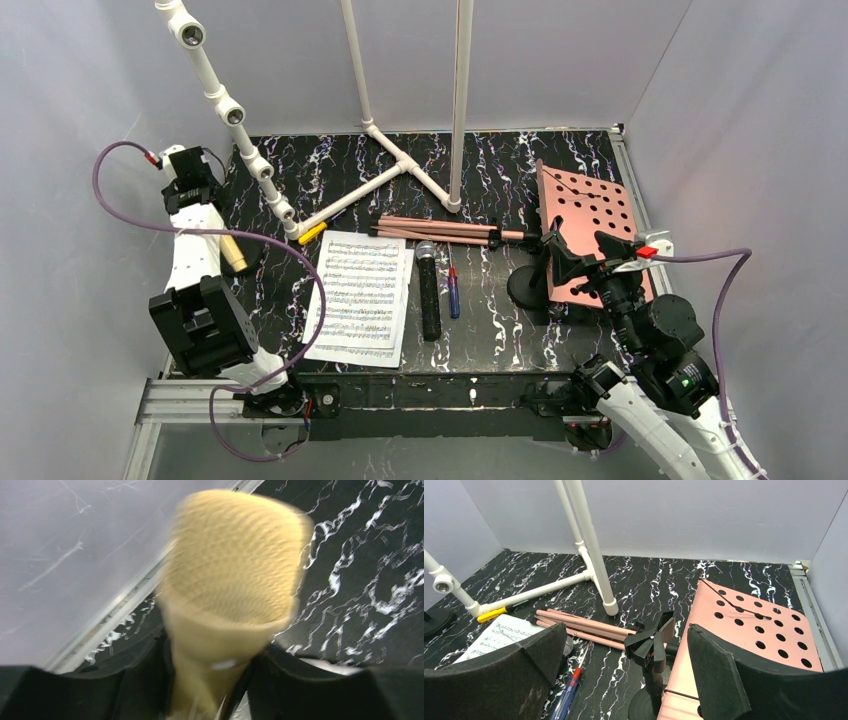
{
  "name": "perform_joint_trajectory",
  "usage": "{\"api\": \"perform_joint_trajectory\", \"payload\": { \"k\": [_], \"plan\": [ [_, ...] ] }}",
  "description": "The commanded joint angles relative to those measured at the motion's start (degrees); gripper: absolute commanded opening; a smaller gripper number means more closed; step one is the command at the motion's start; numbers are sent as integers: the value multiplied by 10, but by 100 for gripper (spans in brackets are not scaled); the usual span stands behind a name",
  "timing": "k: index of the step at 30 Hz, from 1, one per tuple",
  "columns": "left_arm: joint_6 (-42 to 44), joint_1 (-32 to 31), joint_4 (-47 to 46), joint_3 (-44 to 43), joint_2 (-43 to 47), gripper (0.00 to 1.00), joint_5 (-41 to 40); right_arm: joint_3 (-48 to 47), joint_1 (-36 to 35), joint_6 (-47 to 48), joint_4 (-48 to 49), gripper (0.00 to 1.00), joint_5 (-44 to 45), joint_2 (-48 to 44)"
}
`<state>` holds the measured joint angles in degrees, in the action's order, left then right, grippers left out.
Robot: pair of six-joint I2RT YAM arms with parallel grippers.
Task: Pack up the instrument practice props
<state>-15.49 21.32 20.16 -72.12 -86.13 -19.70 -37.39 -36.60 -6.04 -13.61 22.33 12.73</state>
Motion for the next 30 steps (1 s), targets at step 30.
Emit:
{"api": "perform_joint_trajectory", "payload": {
  "k": [30],
  "plan": [
    [-5, -101, 169, 55, 437, 6, 60, 1, 1, 6, 11, 99, 38, 66]
  ]
}}
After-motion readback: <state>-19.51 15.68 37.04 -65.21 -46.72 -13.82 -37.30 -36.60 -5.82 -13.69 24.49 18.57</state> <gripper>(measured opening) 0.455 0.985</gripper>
